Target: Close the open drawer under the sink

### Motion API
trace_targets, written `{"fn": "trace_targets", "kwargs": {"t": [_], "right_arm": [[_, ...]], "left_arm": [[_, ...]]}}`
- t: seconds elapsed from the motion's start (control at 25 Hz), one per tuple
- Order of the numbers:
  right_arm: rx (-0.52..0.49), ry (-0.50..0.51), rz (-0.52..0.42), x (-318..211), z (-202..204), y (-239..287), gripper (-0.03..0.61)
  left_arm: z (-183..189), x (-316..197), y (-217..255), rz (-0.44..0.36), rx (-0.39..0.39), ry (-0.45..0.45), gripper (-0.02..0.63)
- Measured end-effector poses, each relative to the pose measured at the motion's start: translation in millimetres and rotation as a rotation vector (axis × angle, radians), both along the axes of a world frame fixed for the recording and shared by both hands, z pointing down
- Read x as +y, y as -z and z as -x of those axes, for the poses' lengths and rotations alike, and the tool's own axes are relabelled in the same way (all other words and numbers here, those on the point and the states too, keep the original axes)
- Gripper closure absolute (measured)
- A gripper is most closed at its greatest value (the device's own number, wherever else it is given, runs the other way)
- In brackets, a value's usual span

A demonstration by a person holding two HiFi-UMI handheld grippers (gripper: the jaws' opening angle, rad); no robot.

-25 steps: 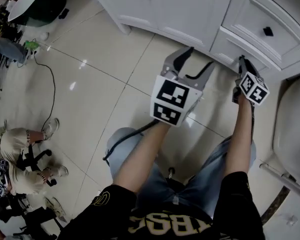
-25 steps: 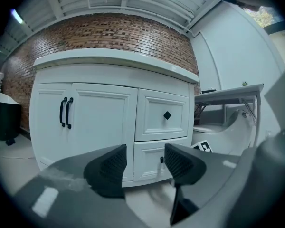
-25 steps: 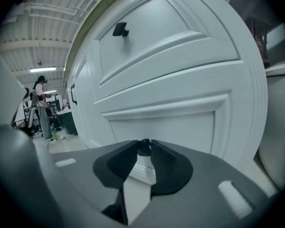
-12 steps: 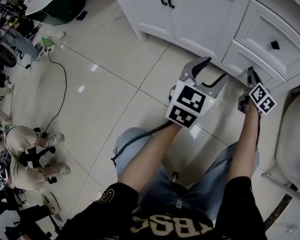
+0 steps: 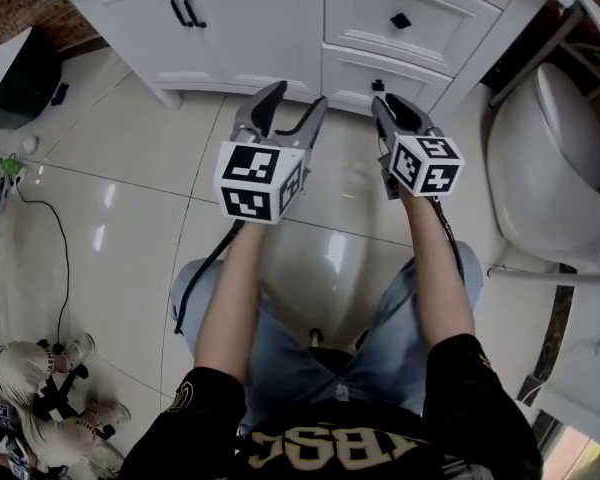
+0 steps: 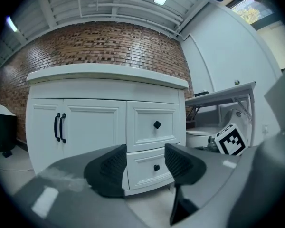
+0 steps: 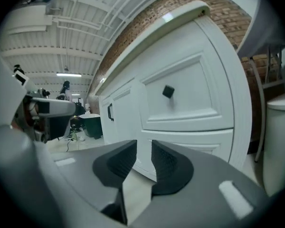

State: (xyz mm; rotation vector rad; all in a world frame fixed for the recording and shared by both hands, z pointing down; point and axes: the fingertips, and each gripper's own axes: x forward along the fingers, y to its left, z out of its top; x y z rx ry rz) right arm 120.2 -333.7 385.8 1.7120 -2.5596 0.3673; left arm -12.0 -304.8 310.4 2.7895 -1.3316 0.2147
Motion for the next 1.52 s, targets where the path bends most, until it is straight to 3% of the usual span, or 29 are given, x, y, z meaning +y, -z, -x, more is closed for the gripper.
{"fn": "trace_targets", "kwargs": {"t": [0.32, 0.48, 0.56, 0.72, 0.92, 1.2, 1.52], "right_arm": [[0.070, -0.113, -0.120, 82, -17, 65, 0.444], [0.071, -0.144, -0.177, 119, -15, 90, 0.313], [0.088, -0.153, -0.228, 129, -15, 104, 0.284], [0.142, -0.224, -0.291, 138, -28, 114, 0.284], [0.085, -0.299, -0.246, 140, -43, 100, 0.285], [0.124, -0.298, -0.254, 141, -48, 101, 0.288], [0.077, -0.288, -0.233, 130, -64, 95, 0.299]], "left_arm": [[-30, 52, 37, -0.107, 0.056, -0.059, 0.364], [-26, 67, 50, -0.147, 0.056, -0.032, 0.364], [-25, 75, 53, -0.167, 0.047, -0.025, 0.364], [-25, 90, 57, -0.200, 0.029, -0.045, 0.364], [-5, 86, 45, -0.172, 0.025, -0.002, 0.365], [-1, 74, 41, -0.150, 0.067, 0.030, 0.364], [-28, 59, 26, -0.126, 0.063, 0.026, 0.364]]}}
